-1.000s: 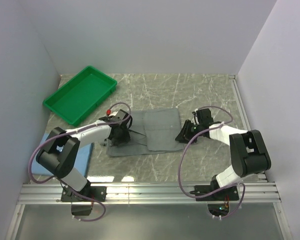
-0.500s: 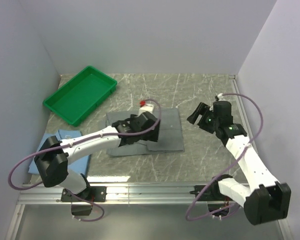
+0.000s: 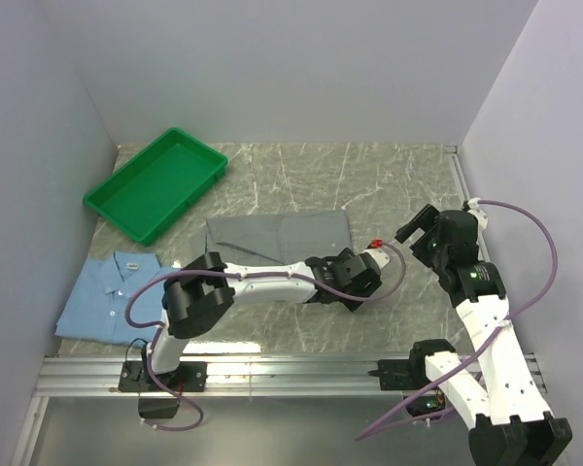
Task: Fold and stack the long sleeve shirts
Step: Fold the shirt
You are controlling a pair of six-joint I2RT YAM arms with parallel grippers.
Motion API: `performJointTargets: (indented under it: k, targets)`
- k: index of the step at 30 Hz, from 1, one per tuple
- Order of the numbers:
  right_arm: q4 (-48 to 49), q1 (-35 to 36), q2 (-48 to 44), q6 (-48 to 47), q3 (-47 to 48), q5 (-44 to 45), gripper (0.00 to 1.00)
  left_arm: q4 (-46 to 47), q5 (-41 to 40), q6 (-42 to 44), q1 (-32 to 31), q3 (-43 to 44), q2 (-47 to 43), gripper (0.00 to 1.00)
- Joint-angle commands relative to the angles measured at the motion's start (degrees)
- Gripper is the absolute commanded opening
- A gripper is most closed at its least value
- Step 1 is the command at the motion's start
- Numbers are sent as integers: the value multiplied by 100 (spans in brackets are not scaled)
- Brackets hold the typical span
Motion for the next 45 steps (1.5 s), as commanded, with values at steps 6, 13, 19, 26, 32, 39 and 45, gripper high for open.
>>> performJointTargets:
  k: [6, 13, 19, 26, 32, 39, 45]
  targets:
    - [-94, -67, -194, 106, 152, 263, 99, 210, 125, 682, -117, 647, 597, 68]
    - [90, -67, -159, 115, 20, 95, 98, 157, 81, 735, -135, 647, 914, 57]
    - [362, -58, -63, 62, -120, -151, 96, 210, 55, 639, -135, 568, 967, 29]
    - [941, -58, 298, 149, -278, -589, 96, 324, -60, 525, -126, 350, 722, 8]
    - [1819, -207, 781, 360, -568, -1354, 97, 675, 81, 104, 67, -134, 116, 2]
    - [2937, -601, 1544, 756, -946, -2549, 98, 1000, 239, -433, 322, -758, -483, 0]
    - [3876, -612, 2528, 932, -1236, -3428, 97, 1273, 397, -767, 515, -1136, -887, 0]
